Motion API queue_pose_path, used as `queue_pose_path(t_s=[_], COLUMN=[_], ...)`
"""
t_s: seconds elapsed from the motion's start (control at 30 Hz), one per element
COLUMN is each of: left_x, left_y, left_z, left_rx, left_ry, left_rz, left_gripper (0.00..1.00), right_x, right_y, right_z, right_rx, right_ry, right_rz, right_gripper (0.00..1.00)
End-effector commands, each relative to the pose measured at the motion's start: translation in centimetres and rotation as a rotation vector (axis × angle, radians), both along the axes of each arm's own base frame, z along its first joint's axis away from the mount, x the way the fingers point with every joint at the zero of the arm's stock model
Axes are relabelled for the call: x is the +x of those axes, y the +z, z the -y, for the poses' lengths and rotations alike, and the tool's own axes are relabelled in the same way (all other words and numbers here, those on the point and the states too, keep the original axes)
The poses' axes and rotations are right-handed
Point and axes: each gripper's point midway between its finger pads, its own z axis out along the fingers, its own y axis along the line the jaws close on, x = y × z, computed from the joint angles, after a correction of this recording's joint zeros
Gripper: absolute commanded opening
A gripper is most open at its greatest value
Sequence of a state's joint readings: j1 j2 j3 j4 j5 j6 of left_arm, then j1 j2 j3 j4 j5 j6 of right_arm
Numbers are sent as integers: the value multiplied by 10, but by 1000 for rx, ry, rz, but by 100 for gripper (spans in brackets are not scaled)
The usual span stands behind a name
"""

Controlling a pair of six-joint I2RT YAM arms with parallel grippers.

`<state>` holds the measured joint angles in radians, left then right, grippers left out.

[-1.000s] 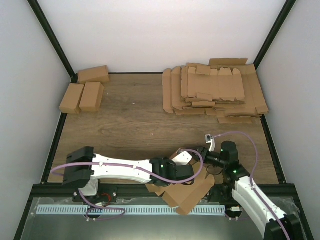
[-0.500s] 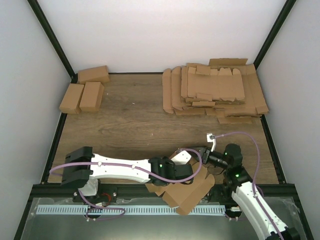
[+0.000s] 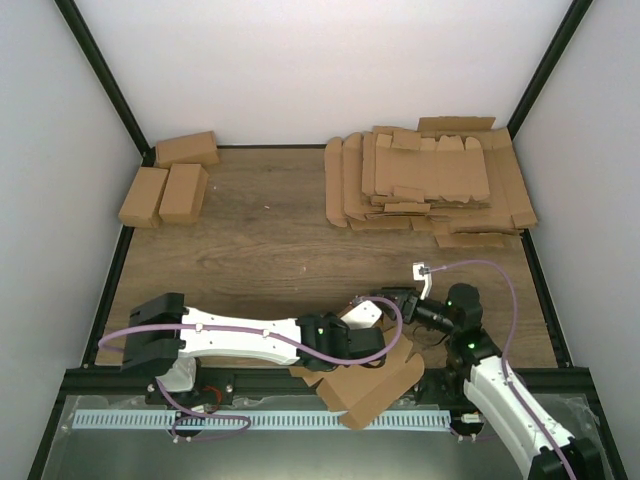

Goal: Fold the paper box

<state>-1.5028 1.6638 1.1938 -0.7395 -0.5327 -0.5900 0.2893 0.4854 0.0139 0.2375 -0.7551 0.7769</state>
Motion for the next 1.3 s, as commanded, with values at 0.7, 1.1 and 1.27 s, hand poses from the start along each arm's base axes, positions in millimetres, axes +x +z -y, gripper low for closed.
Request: queue_pose_path(t_s=[0.7,1.1,1.27], left_x=[29,21,21], left_y=[4,6,13], left_z=[-26,-14,-15], left_rx=[4,-44,-63], left_ry=[58,26,48], left_rz=[52,2,-4], left_gripper=[4,4,4], right_x=[21,20,45], right_y=[-41,-29,-20], right_z=[-2,-13,-3], right_rx=[-143,-148,-210], right_ry=[5,110,1], right_rz=[-190,-121,-83], right_gripper=[85,88,94])
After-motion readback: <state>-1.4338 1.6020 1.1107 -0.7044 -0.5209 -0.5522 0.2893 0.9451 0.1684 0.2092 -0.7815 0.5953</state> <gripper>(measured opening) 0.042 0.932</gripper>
